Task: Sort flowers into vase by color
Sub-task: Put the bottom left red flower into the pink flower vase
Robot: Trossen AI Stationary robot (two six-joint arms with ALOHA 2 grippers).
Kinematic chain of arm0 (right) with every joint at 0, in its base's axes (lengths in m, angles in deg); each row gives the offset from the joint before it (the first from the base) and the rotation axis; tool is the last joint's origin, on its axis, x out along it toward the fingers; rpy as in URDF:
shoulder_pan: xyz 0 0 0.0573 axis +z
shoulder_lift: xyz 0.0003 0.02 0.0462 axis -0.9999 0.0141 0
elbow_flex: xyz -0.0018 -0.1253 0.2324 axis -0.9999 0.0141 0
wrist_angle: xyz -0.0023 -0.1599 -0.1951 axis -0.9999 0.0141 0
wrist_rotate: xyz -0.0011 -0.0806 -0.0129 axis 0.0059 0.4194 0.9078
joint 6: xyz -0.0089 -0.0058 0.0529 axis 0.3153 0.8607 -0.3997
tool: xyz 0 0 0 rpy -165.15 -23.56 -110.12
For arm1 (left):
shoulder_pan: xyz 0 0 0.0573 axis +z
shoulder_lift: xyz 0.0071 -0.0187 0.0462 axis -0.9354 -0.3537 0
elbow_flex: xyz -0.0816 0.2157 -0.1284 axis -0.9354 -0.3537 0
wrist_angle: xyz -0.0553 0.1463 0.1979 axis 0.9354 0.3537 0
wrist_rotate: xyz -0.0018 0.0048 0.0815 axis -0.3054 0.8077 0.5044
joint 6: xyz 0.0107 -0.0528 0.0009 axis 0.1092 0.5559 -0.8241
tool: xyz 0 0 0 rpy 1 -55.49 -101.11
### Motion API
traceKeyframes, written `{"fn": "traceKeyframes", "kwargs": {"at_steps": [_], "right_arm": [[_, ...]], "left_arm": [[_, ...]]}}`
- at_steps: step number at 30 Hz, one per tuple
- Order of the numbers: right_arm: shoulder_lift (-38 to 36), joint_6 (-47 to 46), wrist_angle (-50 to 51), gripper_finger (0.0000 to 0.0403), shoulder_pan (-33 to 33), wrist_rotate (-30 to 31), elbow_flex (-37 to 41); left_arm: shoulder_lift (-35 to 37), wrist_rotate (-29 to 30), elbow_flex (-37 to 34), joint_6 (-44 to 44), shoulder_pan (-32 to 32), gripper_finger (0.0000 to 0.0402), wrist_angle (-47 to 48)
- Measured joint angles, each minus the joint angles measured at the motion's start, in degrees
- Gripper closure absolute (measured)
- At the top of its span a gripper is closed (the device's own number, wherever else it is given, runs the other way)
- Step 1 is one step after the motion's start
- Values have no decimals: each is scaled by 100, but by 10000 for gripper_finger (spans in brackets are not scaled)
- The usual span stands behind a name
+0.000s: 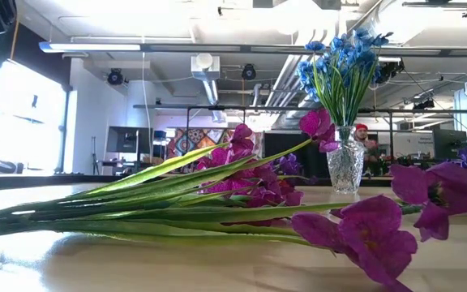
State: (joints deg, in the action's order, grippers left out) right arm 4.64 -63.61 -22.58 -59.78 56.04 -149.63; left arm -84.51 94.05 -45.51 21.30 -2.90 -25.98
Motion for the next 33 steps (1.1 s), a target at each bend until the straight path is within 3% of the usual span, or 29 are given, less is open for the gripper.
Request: {"fn": "traceKeyframes", "kwargs": {"at_steps": [7,21,28,33], "right_arm": [[0,40,1,144,0,-40,0],[0,40,-60,144,0,-194,0],[0,57,-62,144,0,-203,0],[0,168,-74,144,0,-206,0]], "left_arm": [[13,-272,0,151,2,387,3],[635,-277,0,202,2,261,-24],[1388,-689,0,-70,2,248,-221],[1874,-513,0,-778,2,248,-668]]}}
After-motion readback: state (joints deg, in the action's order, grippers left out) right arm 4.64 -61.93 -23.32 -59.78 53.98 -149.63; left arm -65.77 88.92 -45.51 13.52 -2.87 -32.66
